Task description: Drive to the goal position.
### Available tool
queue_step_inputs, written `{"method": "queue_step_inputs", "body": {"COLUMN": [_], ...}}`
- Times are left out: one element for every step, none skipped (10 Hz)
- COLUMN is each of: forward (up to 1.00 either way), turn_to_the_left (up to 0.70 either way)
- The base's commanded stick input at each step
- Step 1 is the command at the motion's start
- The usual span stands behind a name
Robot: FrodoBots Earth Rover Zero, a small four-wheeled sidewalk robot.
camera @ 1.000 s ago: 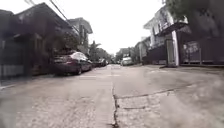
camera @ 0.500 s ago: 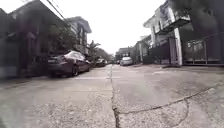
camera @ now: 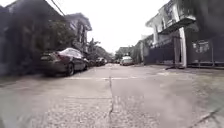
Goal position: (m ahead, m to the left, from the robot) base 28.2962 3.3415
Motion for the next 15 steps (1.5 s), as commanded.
{"method": "queue_step_inputs", "body": {"forward": [1.00,1.00,1.00,1.00,1.00,1.00,1.00,1.00,1.00,1.00,1.00,1.00,1.00,1.00,1.00], "turn_to_the_left": [0.24,0.00,0.00,0.21,0.24,0.05,0.00,0.00,0.00,0.00,0.00,0.00,0.00,0.00,0.00]}}
